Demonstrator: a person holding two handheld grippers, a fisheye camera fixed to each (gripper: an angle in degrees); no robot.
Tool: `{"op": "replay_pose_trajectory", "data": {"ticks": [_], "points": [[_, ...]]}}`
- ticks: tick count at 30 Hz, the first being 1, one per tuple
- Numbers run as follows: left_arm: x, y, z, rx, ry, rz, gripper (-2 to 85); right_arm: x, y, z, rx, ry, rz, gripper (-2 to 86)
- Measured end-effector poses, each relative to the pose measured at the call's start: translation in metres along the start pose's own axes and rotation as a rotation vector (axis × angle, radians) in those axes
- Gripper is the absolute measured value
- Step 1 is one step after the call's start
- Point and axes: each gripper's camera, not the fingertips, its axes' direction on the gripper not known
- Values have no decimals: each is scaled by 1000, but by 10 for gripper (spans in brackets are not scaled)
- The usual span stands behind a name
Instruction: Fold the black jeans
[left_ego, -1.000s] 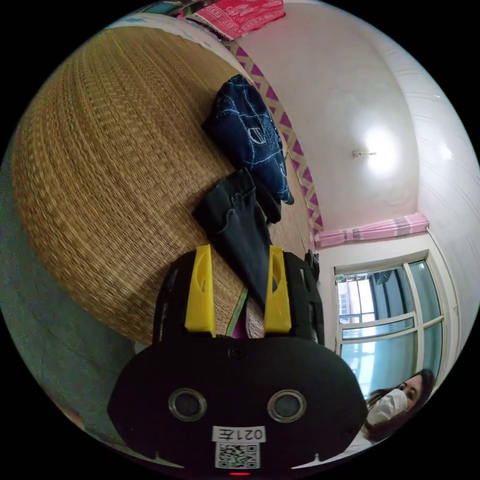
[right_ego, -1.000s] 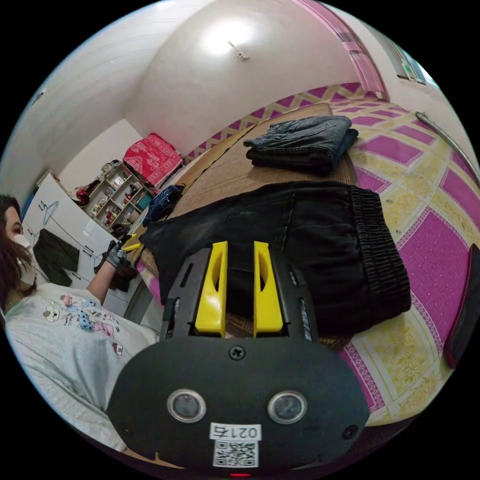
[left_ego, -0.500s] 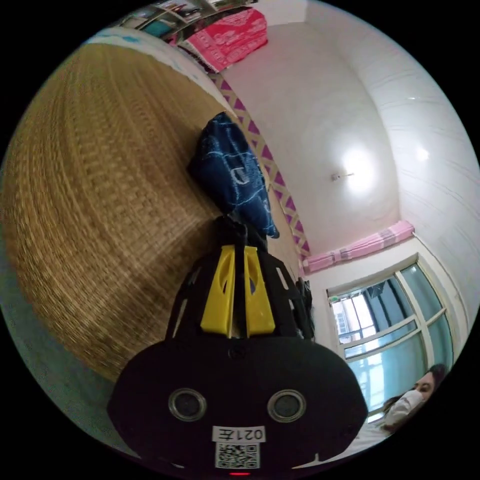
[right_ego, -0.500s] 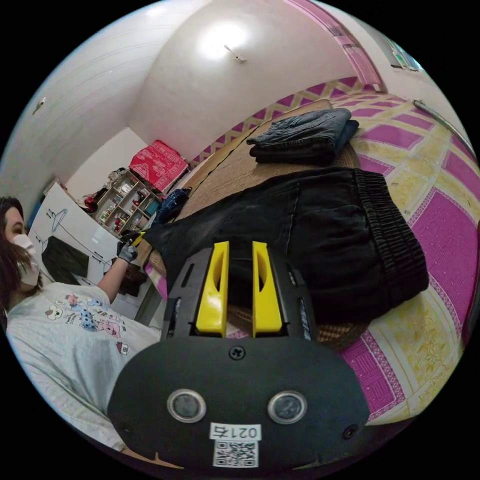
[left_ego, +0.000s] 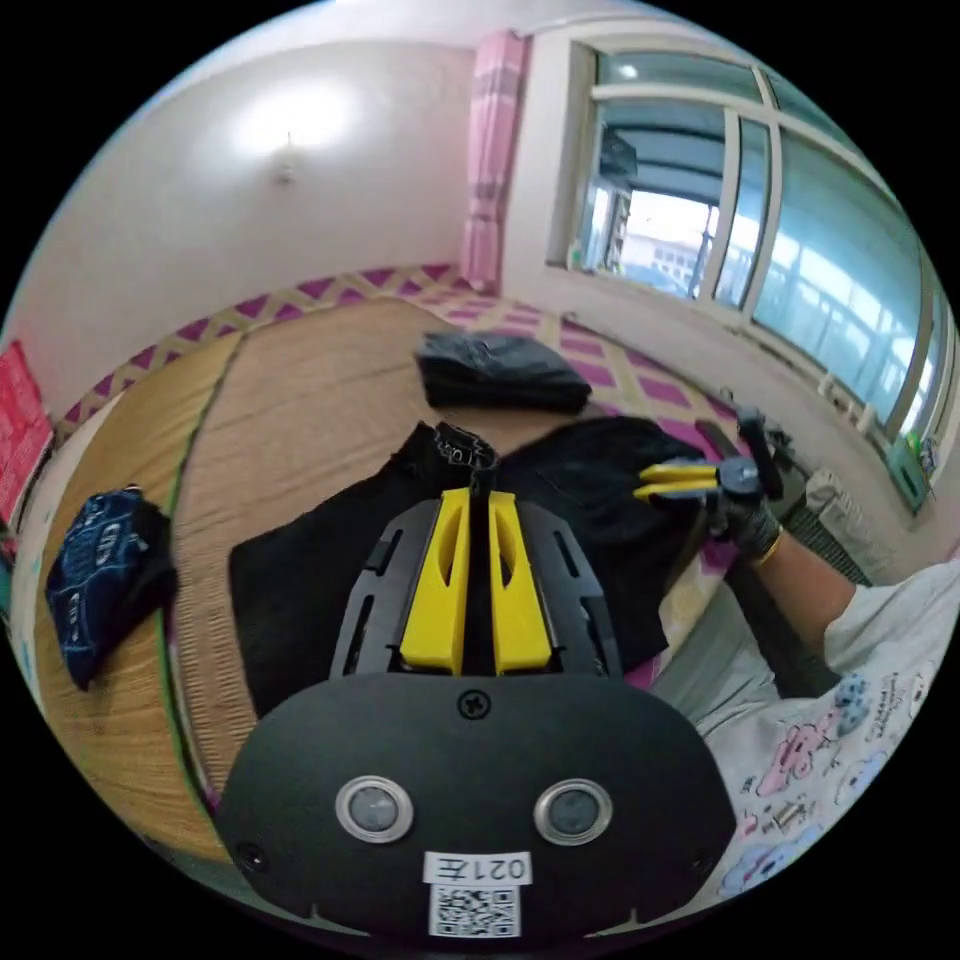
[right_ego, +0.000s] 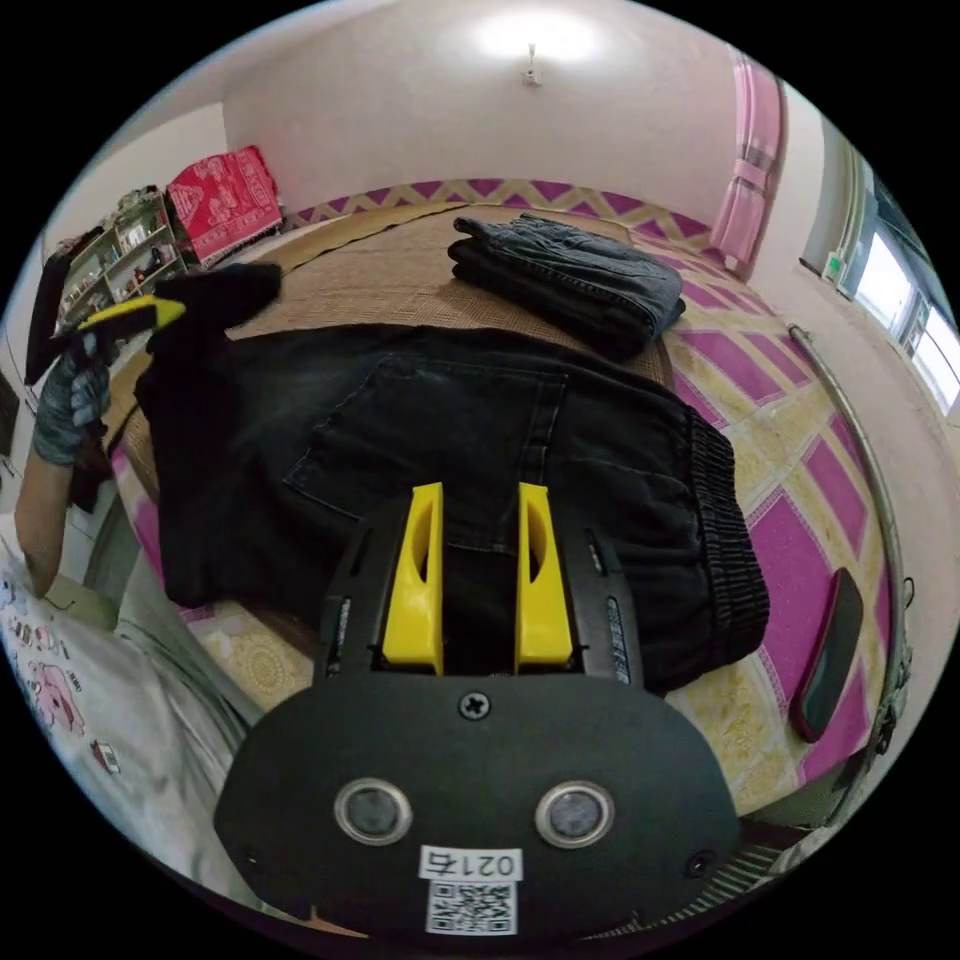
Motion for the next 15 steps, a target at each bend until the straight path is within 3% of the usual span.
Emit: {"op": "replay_pose_trajectory", "data": {"ticks": [3, 4, 8, 13, 15], "points": [[43, 8, 90, -156, -12, 13, 3, -7, -1, 0, -9, 39, -15, 111], [50, 14, 103, -136, 24, -13, 6, -7, -1, -1, -9, 38, -12, 111], [70, 16, 101, -53, 74, -8, 15, 0, 0, -5, -10, 16, -1, 111], [78, 23, 145, -156, 204, -28, 39, 5, 2, -9, -12, 22, -4, 111], [77, 25, 143, -111, 254, -51, 49, 9, 4, -12, -8, 16, -2, 112]]}}
